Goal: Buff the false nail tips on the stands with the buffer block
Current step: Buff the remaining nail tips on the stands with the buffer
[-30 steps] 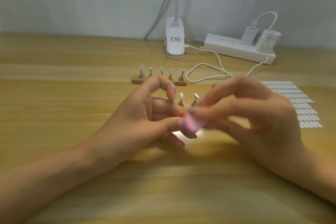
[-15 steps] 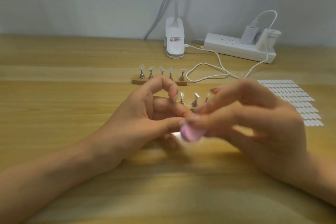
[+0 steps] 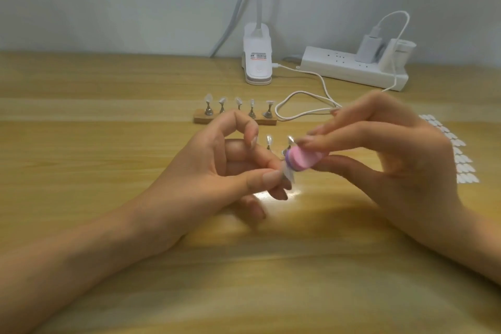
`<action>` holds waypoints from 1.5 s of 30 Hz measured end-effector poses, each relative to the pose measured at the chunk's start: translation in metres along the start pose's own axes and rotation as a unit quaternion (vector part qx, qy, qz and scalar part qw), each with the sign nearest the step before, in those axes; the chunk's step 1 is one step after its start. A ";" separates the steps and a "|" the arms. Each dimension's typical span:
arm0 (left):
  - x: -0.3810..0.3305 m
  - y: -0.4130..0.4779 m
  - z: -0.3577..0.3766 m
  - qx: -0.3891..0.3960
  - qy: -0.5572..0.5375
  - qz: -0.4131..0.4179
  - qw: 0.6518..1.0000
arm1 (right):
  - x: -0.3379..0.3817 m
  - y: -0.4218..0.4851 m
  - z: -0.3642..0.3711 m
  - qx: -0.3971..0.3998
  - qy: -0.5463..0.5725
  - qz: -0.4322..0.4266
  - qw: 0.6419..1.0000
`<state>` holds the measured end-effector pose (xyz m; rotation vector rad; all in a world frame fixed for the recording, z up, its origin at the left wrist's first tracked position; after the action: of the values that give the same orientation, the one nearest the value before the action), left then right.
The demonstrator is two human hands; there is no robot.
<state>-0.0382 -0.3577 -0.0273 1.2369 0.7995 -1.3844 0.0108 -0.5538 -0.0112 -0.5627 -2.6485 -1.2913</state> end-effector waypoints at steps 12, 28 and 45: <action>0.000 -0.001 -0.001 -0.014 0.034 0.019 0.999 | 0.001 0.000 0.002 0.012 -0.011 -0.024 1.000; -0.001 -0.001 0.000 0.017 0.056 0.056 0.997 | 0.001 -0.001 0.002 0.026 0.015 -0.021 0.999; -0.001 -0.001 0.001 0.032 0.040 0.054 0.997 | 0.001 -0.001 0.001 0.030 0.022 -0.013 0.999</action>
<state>-0.0400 -0.3582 -0.0264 1.3719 0.7373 -1.2892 0.0093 -0.5529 -0.0124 -0.4873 -2.6573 -1.2116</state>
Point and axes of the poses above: each hand's wrist, its own y-axis towards the middle knuckle, its own z-axis out of the palm, x = y × z, the point moved 2 cm from there along y, towards the middle knuckle, and after that the axes turned 9 degrees about -y, right-handed, at the moved point
